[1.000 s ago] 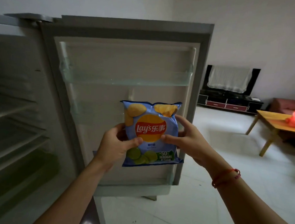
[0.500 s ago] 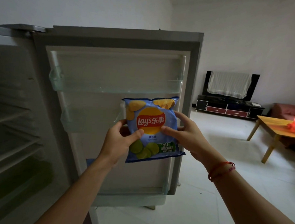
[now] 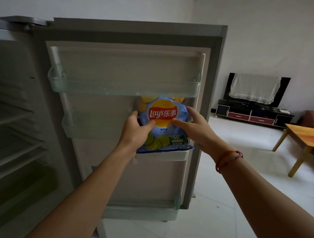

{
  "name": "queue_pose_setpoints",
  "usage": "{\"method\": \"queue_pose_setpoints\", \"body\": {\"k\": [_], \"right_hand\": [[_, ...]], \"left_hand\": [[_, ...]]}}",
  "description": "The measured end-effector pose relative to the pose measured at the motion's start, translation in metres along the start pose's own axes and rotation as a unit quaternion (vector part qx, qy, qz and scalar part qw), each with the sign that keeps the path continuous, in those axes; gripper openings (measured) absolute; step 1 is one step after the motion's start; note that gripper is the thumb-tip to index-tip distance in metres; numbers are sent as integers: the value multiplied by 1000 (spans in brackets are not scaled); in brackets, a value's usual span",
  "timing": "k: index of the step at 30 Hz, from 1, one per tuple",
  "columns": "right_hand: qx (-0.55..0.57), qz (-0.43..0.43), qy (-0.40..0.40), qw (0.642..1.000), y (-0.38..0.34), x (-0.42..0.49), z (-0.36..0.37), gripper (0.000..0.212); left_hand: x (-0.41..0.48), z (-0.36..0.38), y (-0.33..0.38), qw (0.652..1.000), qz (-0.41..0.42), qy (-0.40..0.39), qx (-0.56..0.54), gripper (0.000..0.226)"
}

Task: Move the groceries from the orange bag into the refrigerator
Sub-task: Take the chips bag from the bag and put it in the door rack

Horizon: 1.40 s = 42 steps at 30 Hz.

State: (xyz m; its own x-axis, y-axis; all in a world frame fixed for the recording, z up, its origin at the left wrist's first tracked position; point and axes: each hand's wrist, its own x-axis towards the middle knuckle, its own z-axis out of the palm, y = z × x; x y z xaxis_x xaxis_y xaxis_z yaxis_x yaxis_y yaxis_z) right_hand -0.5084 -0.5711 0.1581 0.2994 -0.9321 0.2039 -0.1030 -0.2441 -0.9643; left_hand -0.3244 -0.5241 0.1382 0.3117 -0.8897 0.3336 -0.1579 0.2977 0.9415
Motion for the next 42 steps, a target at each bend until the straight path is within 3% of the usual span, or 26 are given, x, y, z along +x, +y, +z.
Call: {"method": "queue_pose_setpoints", "body": {"k": [10,16,25,33,38,42], "right_hand": [[-1,-22,-20,1000,20,22,-4,71],[-157,12,-35,987,32,32,3,56],[-208,30,-41,977,29,35,3,50],[-212,40,9,976,28,24,9,46],[-245,-3,29,969,23,7,12,51],[-337,-72,38,938,17,-18,12,60]], "left_hand": [[17,9,-25,997,54,35,50,34],[19,1,-45,997,9,18,79,40],[18,-6,-43,993,19,-1,117,40],[11,-12,-40,994,3,-12,105,48],[-4,-23,-36,992,16,-29,124,50],[-24,-34,-27,982,65,-40,175,46]]}}
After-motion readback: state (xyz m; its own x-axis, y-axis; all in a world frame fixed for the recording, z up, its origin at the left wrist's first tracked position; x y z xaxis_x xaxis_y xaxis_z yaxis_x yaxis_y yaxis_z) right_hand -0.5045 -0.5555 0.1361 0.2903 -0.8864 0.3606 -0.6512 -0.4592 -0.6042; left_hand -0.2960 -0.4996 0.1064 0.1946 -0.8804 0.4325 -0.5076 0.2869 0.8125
